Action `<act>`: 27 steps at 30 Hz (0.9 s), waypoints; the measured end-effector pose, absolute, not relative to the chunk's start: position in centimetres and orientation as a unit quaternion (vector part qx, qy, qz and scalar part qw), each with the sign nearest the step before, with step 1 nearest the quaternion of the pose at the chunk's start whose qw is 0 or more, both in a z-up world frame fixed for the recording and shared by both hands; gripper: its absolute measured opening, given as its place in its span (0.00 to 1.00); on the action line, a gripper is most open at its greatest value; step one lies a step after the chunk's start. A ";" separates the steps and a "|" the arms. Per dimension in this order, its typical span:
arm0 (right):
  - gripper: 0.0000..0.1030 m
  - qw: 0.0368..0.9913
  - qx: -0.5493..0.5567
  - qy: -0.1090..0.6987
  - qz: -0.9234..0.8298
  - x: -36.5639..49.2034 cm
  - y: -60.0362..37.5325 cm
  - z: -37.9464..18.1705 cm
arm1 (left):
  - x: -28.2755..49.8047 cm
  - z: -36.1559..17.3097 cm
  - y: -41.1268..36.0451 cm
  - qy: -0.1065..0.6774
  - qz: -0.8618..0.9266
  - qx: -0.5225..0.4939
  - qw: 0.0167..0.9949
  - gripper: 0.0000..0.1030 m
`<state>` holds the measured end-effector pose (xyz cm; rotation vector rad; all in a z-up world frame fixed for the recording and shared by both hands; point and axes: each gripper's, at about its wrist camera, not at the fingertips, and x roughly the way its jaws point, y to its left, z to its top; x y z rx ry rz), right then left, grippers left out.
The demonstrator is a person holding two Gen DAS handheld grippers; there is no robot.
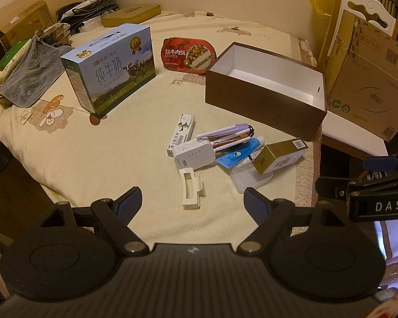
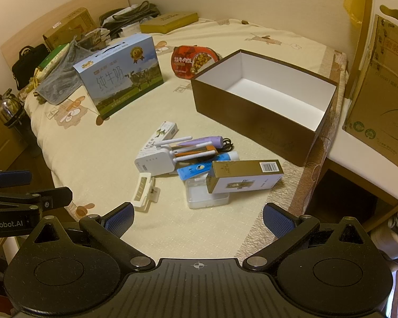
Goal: Organize rigid objects
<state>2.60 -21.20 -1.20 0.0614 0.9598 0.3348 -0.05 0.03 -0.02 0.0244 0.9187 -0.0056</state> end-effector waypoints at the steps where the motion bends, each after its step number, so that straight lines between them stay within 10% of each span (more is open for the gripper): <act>1: 0.98 0.873 0.030 0.459 0.160 2.6 -21.2 -1.2 | 0.0 0.0 0.0 0.443 -0.003 0.012 0.896 0.79; 27: 0.98 0.872 0.030 0.461 0.160 2.8 -21.2 -1.6 | -0.4 -2.1 -0.2 0.447 -0.002 0.012 0.895 0.79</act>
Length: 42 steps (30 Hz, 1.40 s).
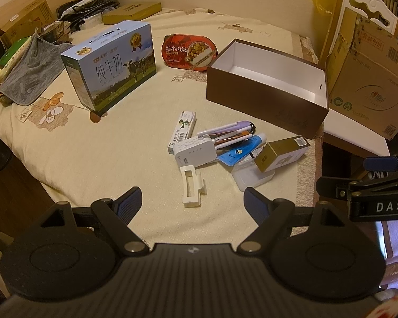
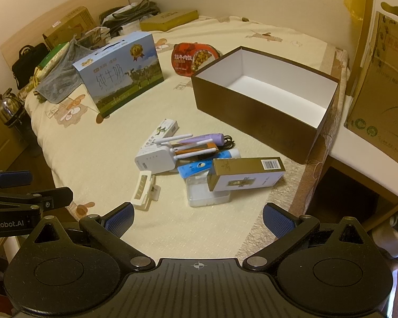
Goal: Organize rigid objects
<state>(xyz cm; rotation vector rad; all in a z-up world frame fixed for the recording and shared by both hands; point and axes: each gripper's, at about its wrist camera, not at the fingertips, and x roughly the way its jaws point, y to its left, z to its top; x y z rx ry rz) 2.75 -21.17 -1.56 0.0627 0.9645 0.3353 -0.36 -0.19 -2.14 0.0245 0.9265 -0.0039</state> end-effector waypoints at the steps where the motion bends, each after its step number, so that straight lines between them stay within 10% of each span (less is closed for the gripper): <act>1: 0.98 0.872 0.030 0.462 0.160 2.7 -21.2 -1.6 | -0.4 -2.4 0.0 0.447 -0.002 0.012 0.894 0.79; 42: 0.98 0.849 0.040 0.502 0.160 7.8 -21.3 -6.3 | 5.6 -5.2 0.3 0.493 0.031 0.027 0.869 0.79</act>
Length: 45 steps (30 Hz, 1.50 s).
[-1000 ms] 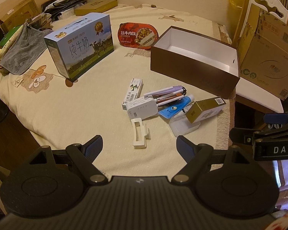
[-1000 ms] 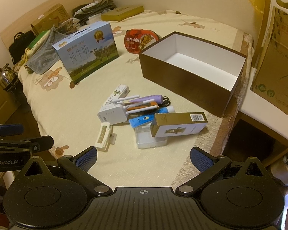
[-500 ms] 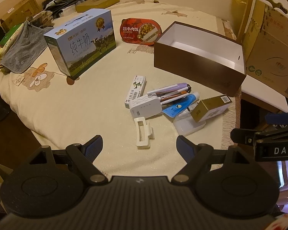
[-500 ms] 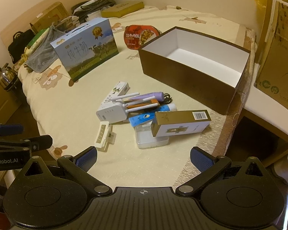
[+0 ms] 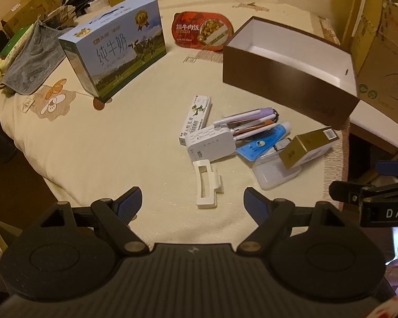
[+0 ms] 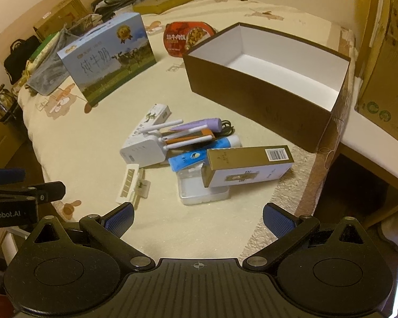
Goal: Organize rigid objects
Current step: 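Lower the right tool onto the gold barcode box and close on it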
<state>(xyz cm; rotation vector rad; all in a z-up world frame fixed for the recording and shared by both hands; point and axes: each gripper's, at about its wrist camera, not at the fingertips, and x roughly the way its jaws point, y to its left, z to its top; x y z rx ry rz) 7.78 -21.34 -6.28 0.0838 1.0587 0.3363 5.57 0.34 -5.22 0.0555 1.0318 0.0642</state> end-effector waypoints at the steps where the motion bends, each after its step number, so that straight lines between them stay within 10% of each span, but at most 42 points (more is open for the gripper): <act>1: 0.98 0.848 0.039 0.504 0.159 8.0 -21.3 -6.5 | 6.0 -5.6 0.4 0.496 0.033 0.027 0.867 0.79; 45: 0.88 0.804 0.205 0.558 -0.009 20.1 -24.5 -15.4 | 14.4 -18.9 1.1 0.568 0.007 0.013 0.823 0.78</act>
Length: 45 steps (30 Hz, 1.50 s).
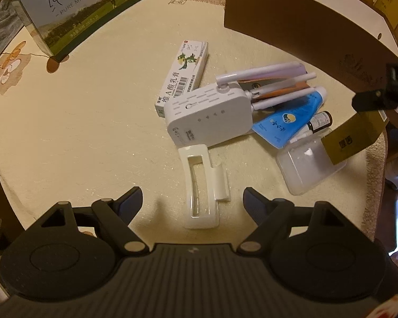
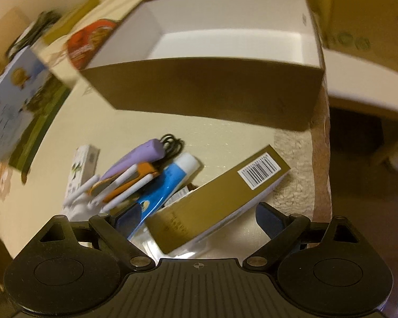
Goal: Organize rigid objects
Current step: 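Lower the right tool onto the gold barcode box and close on it, then grasp the white plastic clip with the left tool while right holds gold box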
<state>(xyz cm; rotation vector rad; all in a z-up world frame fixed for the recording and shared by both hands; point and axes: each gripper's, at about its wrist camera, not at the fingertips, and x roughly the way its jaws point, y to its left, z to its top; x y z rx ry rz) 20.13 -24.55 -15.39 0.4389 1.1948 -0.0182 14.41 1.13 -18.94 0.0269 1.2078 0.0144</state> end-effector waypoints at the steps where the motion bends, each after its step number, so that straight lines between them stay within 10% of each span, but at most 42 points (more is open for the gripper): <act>1: 0.87 0.799 0.212 0.562 -0.015 20.3 -24.9 -15.7 | 14.4 -19.0 1.1 0.569 0.006 0.013 0.822 0.78; 11: 0.41 0.803 0.140 0.579 0.034 20.3 -27.1 -16.7 | 14.3 -19.4 1.0 0.573 0.001 0.011 0.820 0.74; 27: 0.44 0.819 -0.023 0.563 0.110 19.2 -25.4 -18.0 | 15.5 -21.3 1.0 0.582 0.004 0.001 0.813 0.68; 35: 0.48 0.820 -0.023 0.563 0.102 20.4 -25.3 -18.6 | 17.2 -22.4 1.4 0.593 -0.006 -0.025 0.805 0.35; 45: 0.48 0.820 -0.019 0.563 0.096 21.3 -25.2 -19.1 | 17.1 -22.4 0.7 0.583 -0.006 0.000 0.812 0.34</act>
